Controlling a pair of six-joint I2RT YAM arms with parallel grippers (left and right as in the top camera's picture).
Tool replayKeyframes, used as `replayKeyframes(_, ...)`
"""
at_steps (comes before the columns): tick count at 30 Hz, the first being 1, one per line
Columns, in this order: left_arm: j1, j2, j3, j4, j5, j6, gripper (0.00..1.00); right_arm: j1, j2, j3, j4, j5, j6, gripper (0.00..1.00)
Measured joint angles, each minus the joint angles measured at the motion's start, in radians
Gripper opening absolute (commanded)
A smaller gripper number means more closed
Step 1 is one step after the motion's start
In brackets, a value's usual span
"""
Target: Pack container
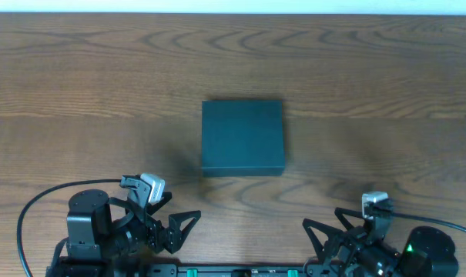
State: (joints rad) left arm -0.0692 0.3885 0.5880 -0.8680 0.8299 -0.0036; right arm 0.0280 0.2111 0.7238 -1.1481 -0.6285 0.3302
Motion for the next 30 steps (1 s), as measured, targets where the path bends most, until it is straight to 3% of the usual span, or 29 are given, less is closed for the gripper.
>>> replayKeyframes(6, 0.0, 0.0, 0.0, 0.0, -0.011, 0.006, 0.95, 0.0, 0.0, 0.0, 0.0, 0.0, 0.0, 0.99)
replayKeyframes(12, 0.0, -0.084, -0.013, 0.025, -0.205, 0.075, 0.95, 0.0, 0.0, 0.0, 0.0, 0.0, 0.002, 0.99)
replayKeyframes(19, 0.0, -0.269, -0.163, 0.206, -0.431, 0.161, 0.96, 0.0, 0.0, -0.001, 0.0, 0.0, 0.003, 0.99)
replayKeyframes(30, 0.0, -0.367, -0.451, 0.482, -0.49, 0.124, 0.95, 0.0, 0.0, -0.003, -0.001, 0.0, 0.003, 0.99)
